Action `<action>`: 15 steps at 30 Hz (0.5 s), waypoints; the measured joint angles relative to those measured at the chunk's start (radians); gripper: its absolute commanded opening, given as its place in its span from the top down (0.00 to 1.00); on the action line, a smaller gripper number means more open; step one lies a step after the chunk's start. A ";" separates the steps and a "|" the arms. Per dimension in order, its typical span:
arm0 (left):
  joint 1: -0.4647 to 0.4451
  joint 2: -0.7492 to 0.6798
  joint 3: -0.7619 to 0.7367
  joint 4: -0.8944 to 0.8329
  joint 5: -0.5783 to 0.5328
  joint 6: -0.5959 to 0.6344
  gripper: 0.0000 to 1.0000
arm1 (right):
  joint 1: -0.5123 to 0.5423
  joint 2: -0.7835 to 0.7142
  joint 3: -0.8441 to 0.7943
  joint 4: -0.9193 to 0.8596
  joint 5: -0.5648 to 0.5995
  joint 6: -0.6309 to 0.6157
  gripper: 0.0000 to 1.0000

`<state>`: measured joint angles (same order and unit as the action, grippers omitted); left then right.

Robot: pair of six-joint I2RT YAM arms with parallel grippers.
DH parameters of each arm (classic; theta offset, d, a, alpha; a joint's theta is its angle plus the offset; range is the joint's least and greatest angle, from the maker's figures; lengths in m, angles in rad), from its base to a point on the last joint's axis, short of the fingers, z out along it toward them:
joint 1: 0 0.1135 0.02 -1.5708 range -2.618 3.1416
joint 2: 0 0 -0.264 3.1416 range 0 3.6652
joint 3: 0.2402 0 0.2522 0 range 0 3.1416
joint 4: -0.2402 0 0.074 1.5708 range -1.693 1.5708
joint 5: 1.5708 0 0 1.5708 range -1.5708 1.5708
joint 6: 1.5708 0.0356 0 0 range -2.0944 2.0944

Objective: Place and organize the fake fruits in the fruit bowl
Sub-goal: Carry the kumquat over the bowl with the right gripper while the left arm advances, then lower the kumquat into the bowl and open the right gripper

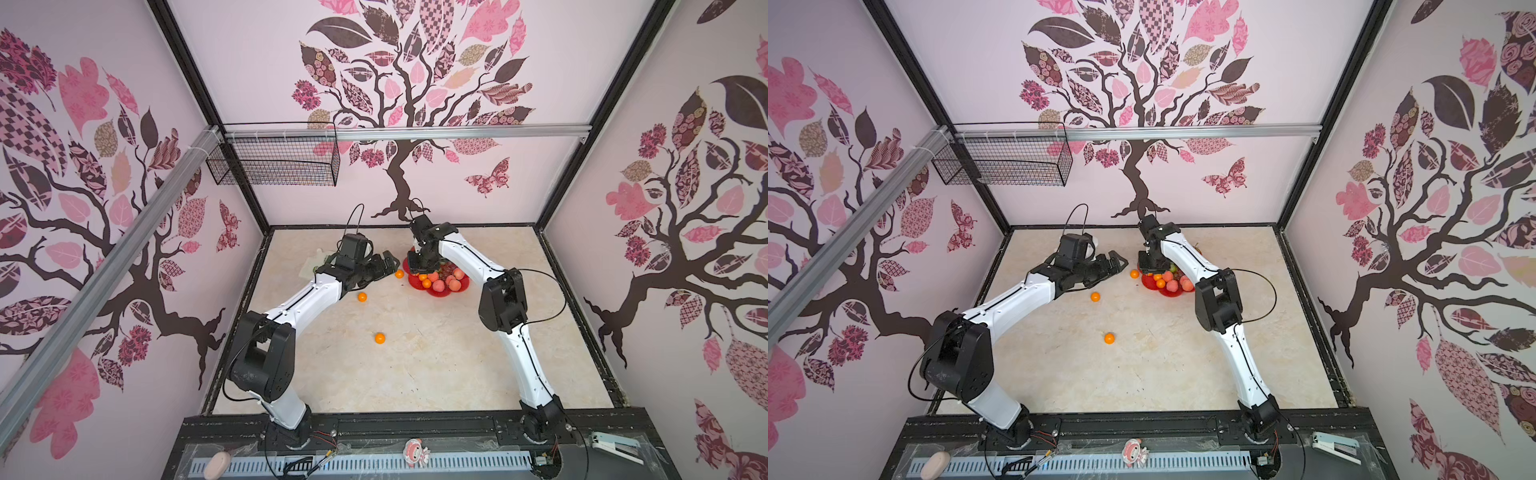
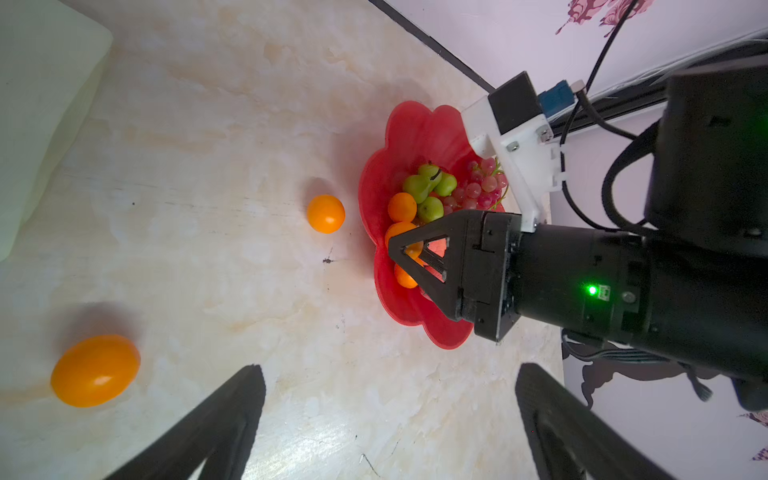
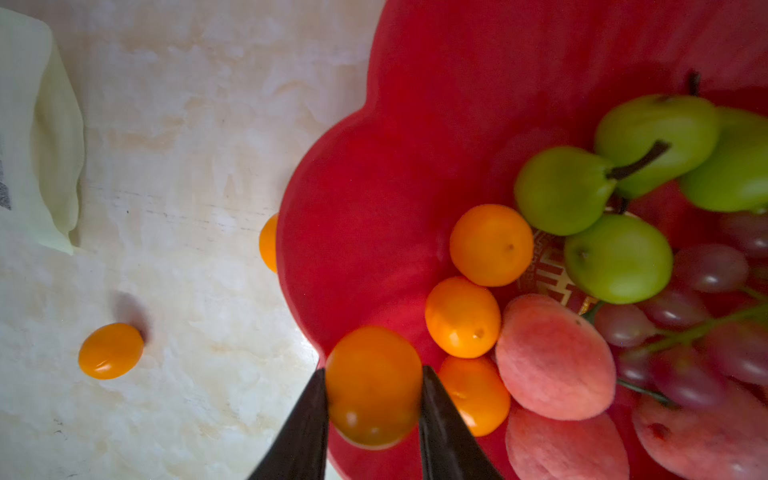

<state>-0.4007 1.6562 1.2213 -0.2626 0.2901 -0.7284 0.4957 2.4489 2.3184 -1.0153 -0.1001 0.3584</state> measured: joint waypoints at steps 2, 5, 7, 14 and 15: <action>0.000 0.006 0.000 0.000 0.006 0.000 0.02 | 0.000 0.014 0.008 0.006 0.000 0.000 0.65; 0.000 0.014 0.000 0.000 0.011 0.000 0.02 | 0.000 0.034 0.011 0.008 0.001 0.000 0.65; 0.000 0.016 0.000 0.000 0.014 0.000 0.02 | 0.000 0.046 0.012 0.008 0.000 0.000 0.64; 0.000 0.019 0.000 0.000 0.028 0.000 0.02 | -0.002 0.066 0.041 0.007 0.000 0.000 0.57; 0.000 0.021 0.000 0.000 0.029 0.000 0.02 | -0.002 0.066 0.046 0.004 0.001 0.000 0.56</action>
<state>-0.4007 1.6768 1.2213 -0.2626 0.3191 -0.7280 0.4942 2.5149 2.3642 -1.0111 -0.0994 0.3580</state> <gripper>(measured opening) 0.982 0.415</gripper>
